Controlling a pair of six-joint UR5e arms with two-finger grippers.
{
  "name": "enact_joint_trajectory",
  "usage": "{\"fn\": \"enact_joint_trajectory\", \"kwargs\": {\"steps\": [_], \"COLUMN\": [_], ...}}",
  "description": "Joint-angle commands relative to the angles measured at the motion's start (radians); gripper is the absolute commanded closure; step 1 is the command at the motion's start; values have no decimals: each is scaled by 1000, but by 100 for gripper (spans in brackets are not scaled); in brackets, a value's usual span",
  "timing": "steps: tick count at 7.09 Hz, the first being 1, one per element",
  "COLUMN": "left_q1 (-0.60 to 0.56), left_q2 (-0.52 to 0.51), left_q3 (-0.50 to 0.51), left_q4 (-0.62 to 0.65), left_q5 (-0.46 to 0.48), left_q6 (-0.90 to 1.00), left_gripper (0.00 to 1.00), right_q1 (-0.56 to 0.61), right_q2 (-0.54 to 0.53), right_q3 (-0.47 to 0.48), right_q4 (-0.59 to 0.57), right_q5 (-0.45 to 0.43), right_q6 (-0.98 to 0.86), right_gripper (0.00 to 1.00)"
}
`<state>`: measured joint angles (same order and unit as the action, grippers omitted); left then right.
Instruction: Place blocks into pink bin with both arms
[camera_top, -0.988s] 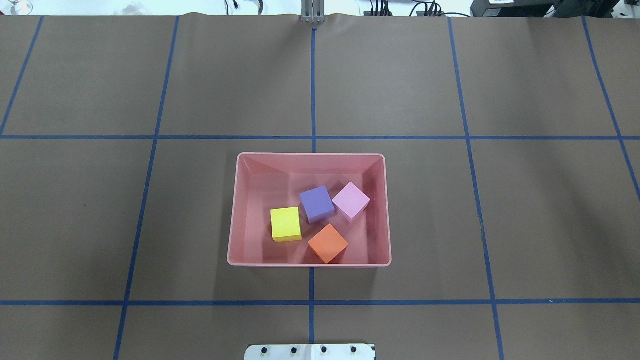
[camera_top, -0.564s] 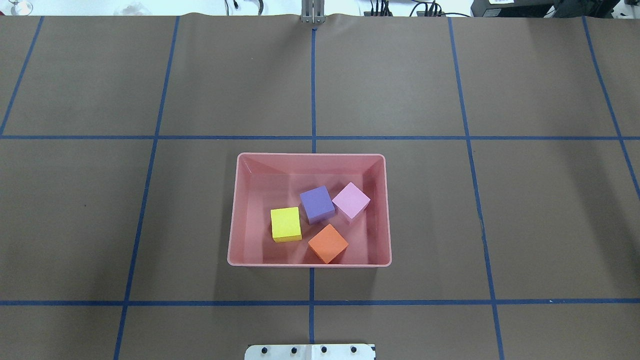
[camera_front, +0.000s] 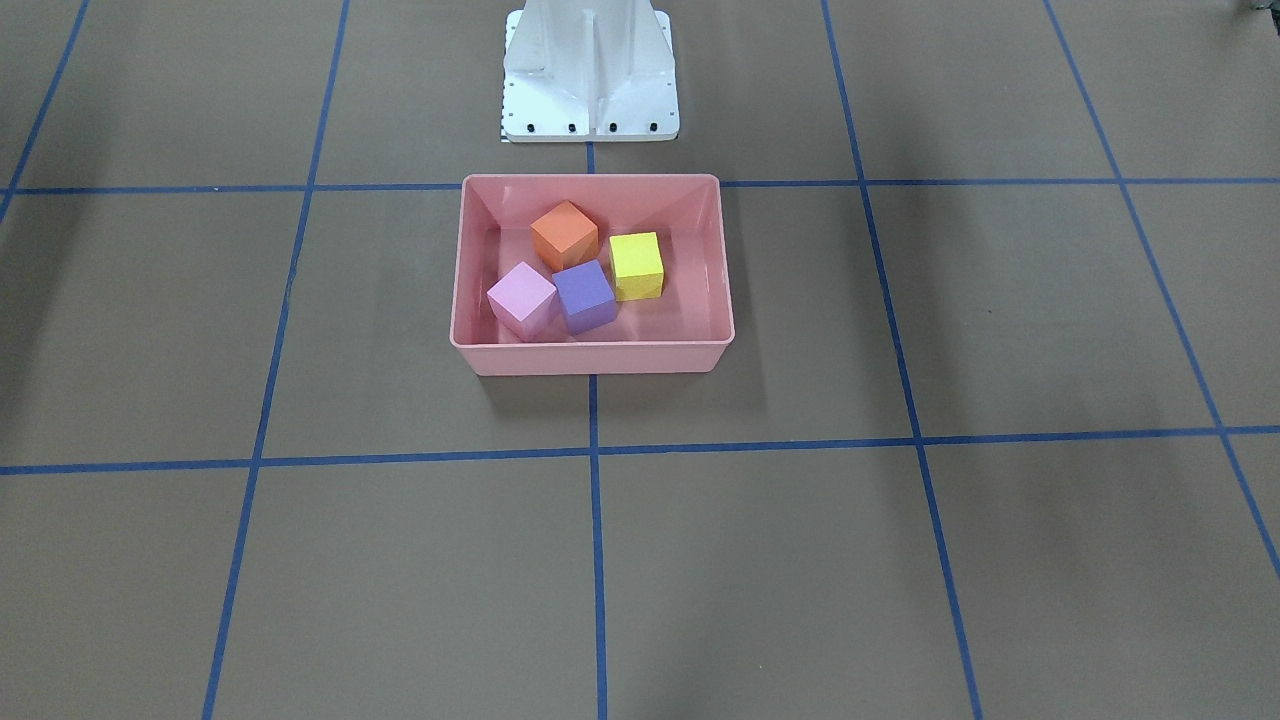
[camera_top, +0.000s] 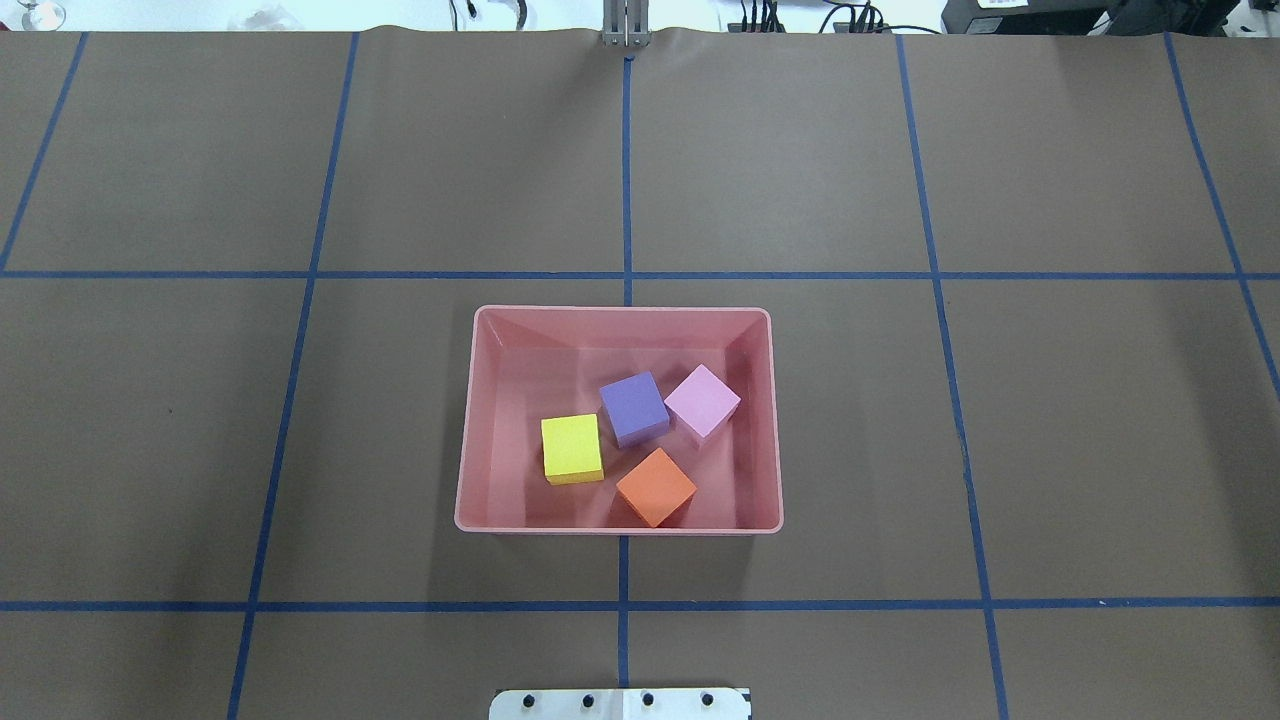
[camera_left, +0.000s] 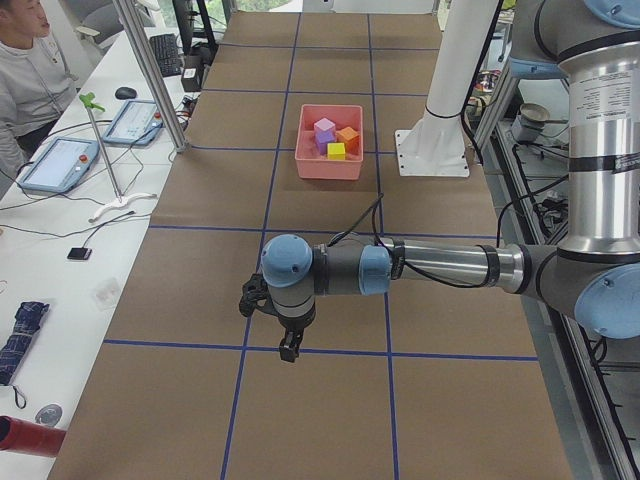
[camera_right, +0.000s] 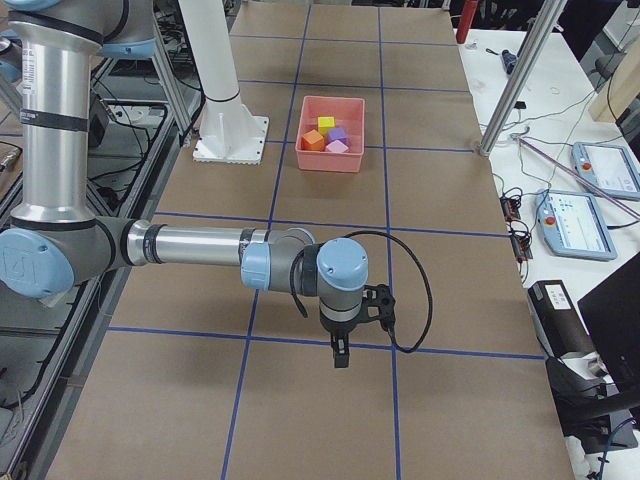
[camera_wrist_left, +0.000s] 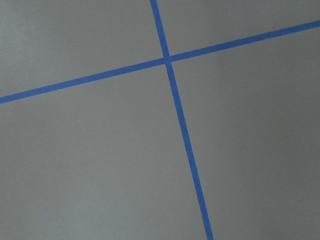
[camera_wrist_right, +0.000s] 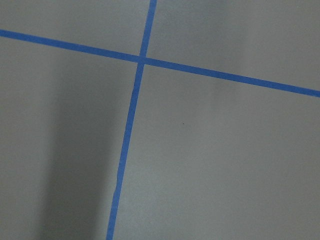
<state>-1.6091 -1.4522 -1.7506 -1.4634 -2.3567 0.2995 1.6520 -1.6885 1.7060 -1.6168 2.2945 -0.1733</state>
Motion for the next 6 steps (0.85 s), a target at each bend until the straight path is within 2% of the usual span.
{"fn": "enact_joint_trajectory", "kwargs": {"steps": [1,6], "left_q1": [0,-2], "left_q2": [4,6], "left_q3": [-1,-1], "left_q4": [-2,-3], "left_q5": [1,1], "left_q6": [-3,-3], "left_gripper": [0,0], "right_q1": [2,0], "right_q2": [-2,3], "right_q3": [0,1], "right_q4": [26,44], "right_q5": [0,0], "right_q6": [31,32], "right_gripper": [0,0]}}
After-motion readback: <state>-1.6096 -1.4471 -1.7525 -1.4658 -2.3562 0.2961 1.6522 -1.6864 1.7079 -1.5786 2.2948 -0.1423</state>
